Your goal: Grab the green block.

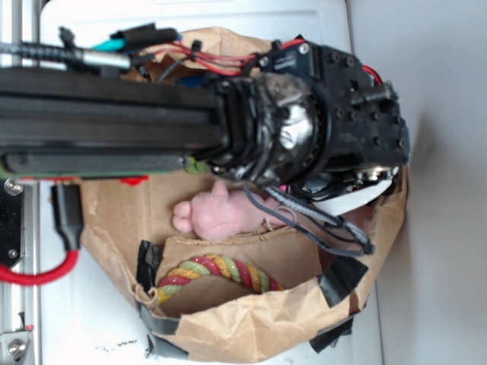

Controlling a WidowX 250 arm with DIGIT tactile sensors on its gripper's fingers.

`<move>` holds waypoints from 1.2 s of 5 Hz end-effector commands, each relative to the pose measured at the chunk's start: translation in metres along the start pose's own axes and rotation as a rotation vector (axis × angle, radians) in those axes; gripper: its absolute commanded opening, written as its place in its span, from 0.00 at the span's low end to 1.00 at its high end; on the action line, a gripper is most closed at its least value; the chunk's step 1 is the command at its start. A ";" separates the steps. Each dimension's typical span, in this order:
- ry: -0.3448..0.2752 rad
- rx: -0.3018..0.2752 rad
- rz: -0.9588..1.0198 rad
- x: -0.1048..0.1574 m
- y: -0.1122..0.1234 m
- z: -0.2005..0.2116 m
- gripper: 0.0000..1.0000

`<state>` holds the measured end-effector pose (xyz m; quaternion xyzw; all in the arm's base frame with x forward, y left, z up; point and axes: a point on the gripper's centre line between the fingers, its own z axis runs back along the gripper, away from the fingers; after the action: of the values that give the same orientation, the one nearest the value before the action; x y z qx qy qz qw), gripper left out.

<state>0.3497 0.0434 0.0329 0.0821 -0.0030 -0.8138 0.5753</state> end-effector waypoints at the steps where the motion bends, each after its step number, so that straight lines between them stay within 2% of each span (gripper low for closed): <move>1: 0.008 0.017 -0.003 -0.013 0.001 0.006 0.00; 2: -0.046 0.041 0.159 -0.034 -0.009 0.038 0.00; 3: -0.095 0.106 0.380 -0.030 -0.024 0.088 0.00; 4: -0.072 0.126 0.507 -0.008 -0.031 0.121 0.00; 5: -0.032 0.108 0.632 0.016 -0.026 0.135 0.00; 6: -0.077 0.051 0.844 0.023 -0.023 0.149 0.00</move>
<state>0.2954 0.0277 0.1488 0.0320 -0.0459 -0.5129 0.8566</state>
